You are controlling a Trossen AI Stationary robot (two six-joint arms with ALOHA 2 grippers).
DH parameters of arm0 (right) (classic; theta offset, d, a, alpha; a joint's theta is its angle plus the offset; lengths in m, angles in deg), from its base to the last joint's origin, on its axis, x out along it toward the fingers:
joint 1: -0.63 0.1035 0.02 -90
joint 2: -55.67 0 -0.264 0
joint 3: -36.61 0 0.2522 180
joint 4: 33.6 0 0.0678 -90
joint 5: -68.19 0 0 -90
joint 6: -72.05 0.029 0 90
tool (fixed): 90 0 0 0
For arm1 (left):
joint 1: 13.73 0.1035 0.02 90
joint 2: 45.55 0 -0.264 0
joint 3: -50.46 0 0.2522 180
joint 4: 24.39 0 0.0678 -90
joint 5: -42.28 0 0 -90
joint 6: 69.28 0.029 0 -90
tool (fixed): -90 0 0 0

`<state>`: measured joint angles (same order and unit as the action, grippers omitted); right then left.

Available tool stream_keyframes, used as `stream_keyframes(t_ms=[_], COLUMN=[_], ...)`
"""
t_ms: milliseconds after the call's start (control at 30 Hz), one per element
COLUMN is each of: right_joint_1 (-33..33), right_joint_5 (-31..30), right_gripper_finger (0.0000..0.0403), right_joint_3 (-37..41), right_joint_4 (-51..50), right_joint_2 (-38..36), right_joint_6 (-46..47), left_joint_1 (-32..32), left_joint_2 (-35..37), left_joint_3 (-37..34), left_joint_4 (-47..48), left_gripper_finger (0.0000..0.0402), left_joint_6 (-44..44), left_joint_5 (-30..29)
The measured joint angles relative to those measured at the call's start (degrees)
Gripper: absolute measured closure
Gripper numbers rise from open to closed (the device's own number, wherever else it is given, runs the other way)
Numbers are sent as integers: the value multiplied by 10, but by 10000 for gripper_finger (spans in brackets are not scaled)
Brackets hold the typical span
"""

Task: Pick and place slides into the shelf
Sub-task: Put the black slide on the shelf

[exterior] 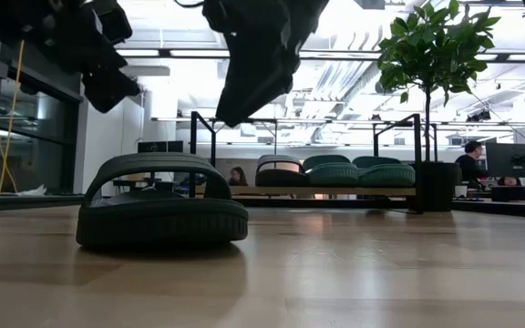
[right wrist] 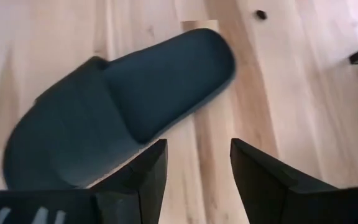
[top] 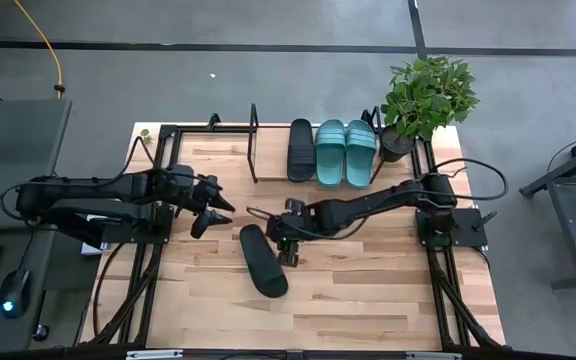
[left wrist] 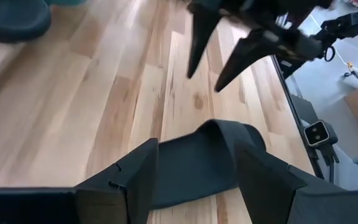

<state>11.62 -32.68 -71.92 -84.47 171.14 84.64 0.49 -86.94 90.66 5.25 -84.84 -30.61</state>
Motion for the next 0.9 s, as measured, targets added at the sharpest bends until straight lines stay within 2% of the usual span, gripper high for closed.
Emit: stream_keyframes(t_ms=[200,333,467,600,900], right_joint_1=[28,48,69,88,132], right_joint_5=[-1,-3,-29,-39,-82], right_gripper_finger=[237,237,237,237,237], right_joint_3=[0,0,0,0,0], right_joint_4=[20,45,52,48,50], right_joint_2=[0,0,0,0,0], right_joint_6=[10,11,27,56,101], left_joint_1=[-24,-92,-165,-213,-271], left_joint_2=[-45,-93,-149,-197,-277], left_joint_3=[0,0,0,0,0], left_joint_4=[0,-43,-116,-170,-200], left_gripper_finger=[208,208,208,208,208], left_joint_6=[-30,-48,-58,-69,-121], left_joint_5=[-2,-14,-25,-29,-108])
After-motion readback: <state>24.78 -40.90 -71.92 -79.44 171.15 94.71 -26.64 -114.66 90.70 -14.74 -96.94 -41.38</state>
